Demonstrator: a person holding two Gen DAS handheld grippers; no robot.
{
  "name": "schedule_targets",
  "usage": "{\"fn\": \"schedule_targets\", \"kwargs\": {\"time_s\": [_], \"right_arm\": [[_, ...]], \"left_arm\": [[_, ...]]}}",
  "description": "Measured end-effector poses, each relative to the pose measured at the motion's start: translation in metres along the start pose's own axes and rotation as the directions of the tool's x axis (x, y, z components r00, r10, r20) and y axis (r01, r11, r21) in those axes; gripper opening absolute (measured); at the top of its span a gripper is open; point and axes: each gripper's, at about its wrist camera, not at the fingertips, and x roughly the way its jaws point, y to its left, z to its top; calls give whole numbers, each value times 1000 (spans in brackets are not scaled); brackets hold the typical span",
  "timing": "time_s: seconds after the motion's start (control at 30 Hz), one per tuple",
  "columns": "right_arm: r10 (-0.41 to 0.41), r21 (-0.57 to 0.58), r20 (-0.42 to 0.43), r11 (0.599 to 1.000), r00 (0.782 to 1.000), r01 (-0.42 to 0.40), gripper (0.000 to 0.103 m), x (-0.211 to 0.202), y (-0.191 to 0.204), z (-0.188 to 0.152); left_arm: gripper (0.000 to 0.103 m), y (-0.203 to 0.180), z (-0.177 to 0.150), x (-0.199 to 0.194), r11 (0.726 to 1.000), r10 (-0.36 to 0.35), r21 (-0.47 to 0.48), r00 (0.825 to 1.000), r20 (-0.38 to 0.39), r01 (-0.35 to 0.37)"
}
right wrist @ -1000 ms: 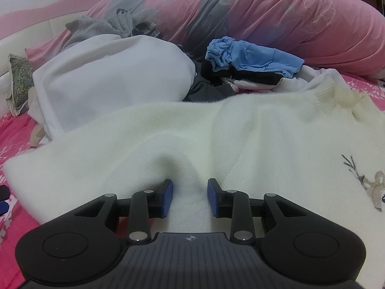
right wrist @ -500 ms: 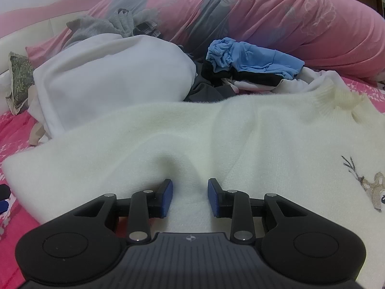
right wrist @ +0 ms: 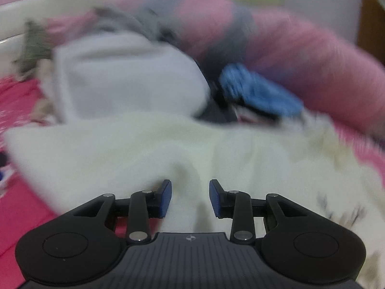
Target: Fold clothes
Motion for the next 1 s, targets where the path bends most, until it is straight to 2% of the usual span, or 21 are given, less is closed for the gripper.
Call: {"fn": "schedule_targets", "kwargs": {"time_s": [0.07, 0.17, 0.27, 0.43, 0.53, 0.63, 0.7, 0.73, 0.8, 0.83, 0.87, 0.9, 0.93, 1.0], "right_arm": [[53, -81, 52, 996, 997, -48, 40, -17, 13, 0], [115, -195, 84, 976, 990, -97, 43, -29, 34, -1], [170, -314, 107, 941, 980, -129, 44, -29, 58, -2], [298, -539, 117, 820, 947, -191, 49, -13, 114, 9], [383, -635, 89, 733, 920, -244, 60, 3, 147, 18], [451, -718, 45, 635, 891, -285, 63, 24, 181, 31], [467, -739, 18, 602, 884, -303, 65, 39, 202, 38], [461, -744, 1, 593, 887, -308, 65, 47, 211, 42], [424, -749, -40, 586, 905, -308, 62, 63, 226, 46], [411, -745, -56, 590, 910, -312, 52, 66, 228, 47], [406, -733, -69, 598, 911, -323, 28, 67, 229, 50], [401, -719, -80, 611, 913, -332, 15, 66, 229, 53], [401, -702, -83, 626, 912, -339, 14, 61, 225, 55], [441, -633, -78, 671, 894, -386, 13, 48, 204, 66]], "left_arm": [[62, 1, 2, 0, 1000, -6, -18, 1000, 6, 6], [62, 6, 7, -3, 997, -11, -77, 1000, 26, 13], [62, 13, 11, -8, 992, -2, -128, 998, 56, 9], [62, 21, 17, -33, 984, 62, -175, 984, 170, -32], [62, 26, 22, -53, 979, 91, -199, 966, 241, -43], [63, 25, 28, -75, 987, 102, -153, 946, 307, -57], [64, 27, 31, -86, 991, 98, -118, 942, 322, -63], [65, 29, 32, -88, 992, 95, -106, 943, 318, -64], [65, 31, 32, -89, 995, 84, -82, 951, 297, -62], [65, 32, 32, -88, 996, 77, -69, 957, 281, -60], [65, 33, 31, -87, 997, 70, -55, 962, 265, -58], [65, 33, 30, -86, 998, 64, -42, 966, 249, -55], [65, 33, 29, -85, 999, 50, -31, 972, 231, -44], [66, 32, 26, -80, 1000, -17, -7, 981, 193, 19]]}}
